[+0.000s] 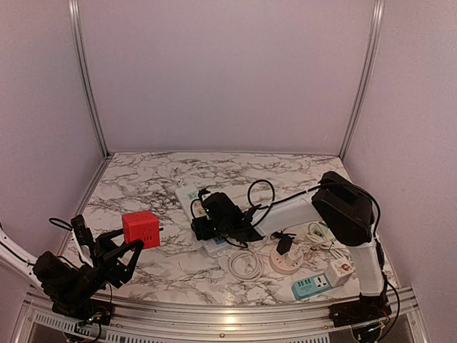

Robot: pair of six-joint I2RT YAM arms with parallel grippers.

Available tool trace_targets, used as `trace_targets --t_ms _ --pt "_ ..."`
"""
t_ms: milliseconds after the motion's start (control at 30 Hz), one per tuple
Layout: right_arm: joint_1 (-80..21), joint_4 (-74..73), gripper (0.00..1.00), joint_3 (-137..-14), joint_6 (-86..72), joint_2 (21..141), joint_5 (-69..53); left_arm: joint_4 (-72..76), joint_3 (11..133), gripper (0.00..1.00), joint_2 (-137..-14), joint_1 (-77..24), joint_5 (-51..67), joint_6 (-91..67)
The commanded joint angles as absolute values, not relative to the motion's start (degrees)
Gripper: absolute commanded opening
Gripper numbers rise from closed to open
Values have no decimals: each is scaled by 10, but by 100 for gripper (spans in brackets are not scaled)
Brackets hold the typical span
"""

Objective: Insert the plug
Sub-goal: Move the socket to the center of the board.

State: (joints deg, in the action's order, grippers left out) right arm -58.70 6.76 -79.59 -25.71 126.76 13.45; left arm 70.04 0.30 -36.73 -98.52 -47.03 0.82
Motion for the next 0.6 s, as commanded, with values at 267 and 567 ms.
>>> trace_targets --t_ms 267,567 --pt "-613 11 94 -769 -248 1236 138 739 -66 0 -371 -984 -476 15" --pt "-656 174 99 -660 -119 1140 145 738 -67 0 -367 -984 -475 14"
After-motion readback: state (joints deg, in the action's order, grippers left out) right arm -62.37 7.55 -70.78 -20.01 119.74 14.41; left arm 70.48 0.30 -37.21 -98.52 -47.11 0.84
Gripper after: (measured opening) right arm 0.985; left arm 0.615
